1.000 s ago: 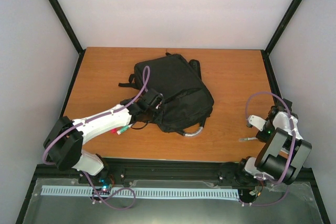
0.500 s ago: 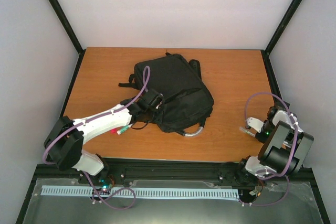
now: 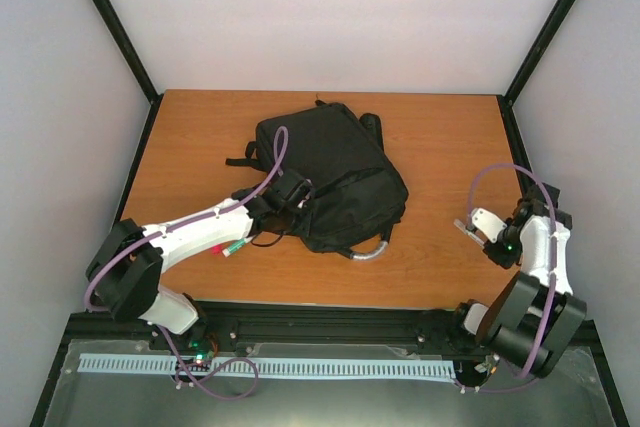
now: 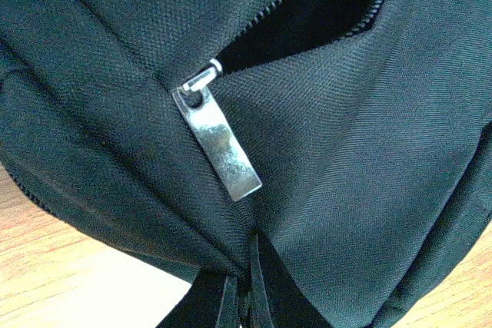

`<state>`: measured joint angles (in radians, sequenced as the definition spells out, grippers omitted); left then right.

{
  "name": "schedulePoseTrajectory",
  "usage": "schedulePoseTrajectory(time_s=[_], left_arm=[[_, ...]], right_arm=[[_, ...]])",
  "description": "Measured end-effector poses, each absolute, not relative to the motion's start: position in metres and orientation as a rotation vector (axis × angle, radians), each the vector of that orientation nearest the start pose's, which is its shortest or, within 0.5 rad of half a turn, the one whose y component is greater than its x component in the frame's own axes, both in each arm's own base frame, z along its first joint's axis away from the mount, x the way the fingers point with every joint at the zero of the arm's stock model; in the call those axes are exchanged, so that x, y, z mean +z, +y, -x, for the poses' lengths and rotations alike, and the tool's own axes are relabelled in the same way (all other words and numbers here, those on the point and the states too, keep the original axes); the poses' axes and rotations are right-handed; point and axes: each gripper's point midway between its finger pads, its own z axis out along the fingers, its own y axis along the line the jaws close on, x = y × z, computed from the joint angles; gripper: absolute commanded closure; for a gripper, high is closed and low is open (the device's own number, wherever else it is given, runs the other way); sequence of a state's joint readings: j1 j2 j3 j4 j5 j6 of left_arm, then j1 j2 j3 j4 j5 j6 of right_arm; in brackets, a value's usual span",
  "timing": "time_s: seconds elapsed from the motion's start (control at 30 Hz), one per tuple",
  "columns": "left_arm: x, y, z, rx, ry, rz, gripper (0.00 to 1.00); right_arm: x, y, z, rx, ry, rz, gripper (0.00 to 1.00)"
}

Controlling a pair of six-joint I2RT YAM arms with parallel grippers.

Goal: Pack the student bag
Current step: Pick up the stationery from the center of the board, then place the stationery in the student bag.

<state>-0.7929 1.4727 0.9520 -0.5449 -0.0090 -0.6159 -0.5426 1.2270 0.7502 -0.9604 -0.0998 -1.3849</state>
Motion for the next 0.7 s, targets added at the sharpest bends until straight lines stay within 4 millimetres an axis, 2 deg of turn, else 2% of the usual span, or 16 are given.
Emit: schedulePoseTrajectory(time_s=[0.13,0.43,0.53,0.7], left_arm=[[0.092,-0.256,-0.252,-0.465,2.697,-0.238,0.99],[0.093,-0.263,-0.257,-0.515,2.666,-0.216,0.99],[0.091,-0.264,-0.257,-0.530,2.660,-0.201,0.99],[0.091,-0.265,-0.257,-0.551,2.649,-0.178,0.99]], right_arm=[[0.087,-0.067,-0.197,-0.078,2.612,1.247,0.97],[0.112,0.016,-0.214,0.116,2.502,1.398,0.97],[0.116,0.045,-0.222,0.174,2.486,1.450,0.97],[0.111,0.091,-0.228,0.256,2.492,1.528,0.97]])
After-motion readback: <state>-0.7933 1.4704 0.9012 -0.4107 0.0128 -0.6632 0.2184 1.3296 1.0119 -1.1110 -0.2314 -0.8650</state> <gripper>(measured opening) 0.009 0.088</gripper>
